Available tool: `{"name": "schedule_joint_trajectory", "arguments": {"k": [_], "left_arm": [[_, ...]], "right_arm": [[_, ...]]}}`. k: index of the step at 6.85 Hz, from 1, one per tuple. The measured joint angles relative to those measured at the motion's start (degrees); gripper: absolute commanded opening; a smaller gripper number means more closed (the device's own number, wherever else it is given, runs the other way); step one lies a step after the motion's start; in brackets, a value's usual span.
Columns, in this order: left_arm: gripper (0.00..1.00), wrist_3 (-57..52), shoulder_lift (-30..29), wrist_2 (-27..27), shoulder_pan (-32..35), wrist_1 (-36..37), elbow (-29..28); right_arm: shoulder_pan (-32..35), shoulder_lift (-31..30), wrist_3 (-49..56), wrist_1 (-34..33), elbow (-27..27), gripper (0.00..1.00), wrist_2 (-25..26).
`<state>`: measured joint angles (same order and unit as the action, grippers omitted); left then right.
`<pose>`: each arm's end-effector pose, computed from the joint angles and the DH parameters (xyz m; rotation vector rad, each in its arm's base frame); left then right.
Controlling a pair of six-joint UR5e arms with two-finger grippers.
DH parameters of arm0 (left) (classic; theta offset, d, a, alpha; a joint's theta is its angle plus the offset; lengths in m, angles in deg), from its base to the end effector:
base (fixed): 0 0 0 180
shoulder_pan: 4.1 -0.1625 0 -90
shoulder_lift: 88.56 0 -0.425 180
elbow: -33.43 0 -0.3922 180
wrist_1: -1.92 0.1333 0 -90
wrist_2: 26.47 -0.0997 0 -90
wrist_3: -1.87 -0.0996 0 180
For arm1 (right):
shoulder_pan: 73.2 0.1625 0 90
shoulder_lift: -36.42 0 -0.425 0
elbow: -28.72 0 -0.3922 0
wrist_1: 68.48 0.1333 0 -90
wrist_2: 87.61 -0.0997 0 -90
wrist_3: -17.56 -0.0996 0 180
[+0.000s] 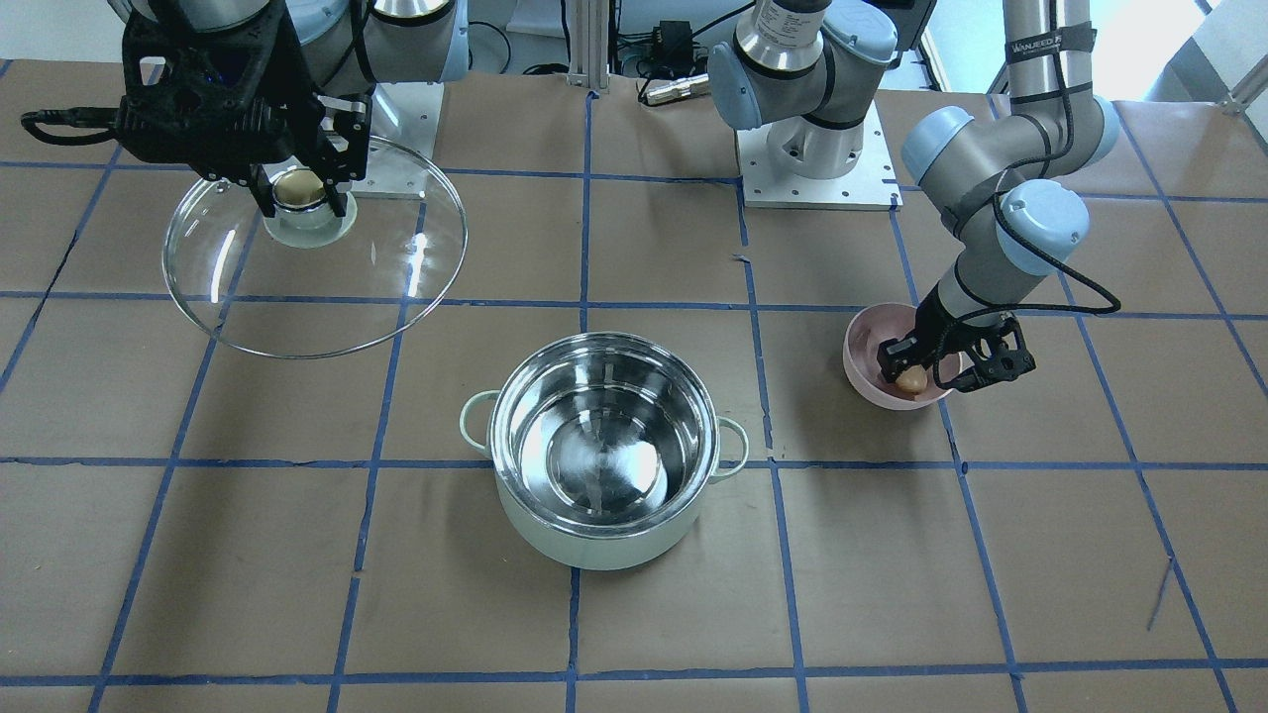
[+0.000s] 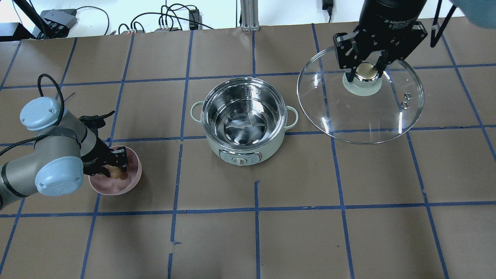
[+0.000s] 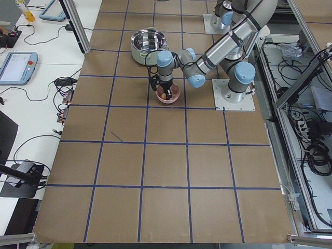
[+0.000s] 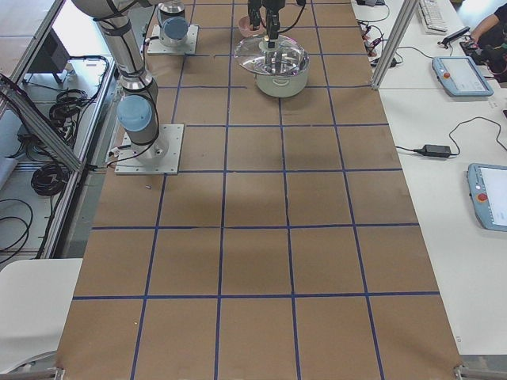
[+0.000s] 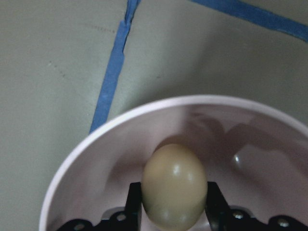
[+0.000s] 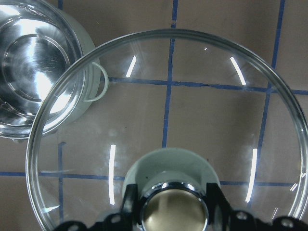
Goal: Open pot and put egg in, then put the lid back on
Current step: 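Grasp the egg with the left gripper and lift it from the bowl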
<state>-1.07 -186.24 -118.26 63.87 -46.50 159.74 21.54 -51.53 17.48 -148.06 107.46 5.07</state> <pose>0.0423 -0.4515 0.2076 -0.5162 3.0763 0.0746 0.1695 -0.4876 0.5484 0.1265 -3.0912 -0.0296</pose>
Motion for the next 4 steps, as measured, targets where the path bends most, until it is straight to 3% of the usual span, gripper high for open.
{"name": "schedule_joint_trajectory", "arguments": {"k": [4], "left_arm": [[0.13, 5.0, 2.9, 0.3, 6.6, -13.6, -12.7]], "right_arm": [[0.0, -0.1, 0.0, 0.9, 0.0, 0.31, 0.0]]}}
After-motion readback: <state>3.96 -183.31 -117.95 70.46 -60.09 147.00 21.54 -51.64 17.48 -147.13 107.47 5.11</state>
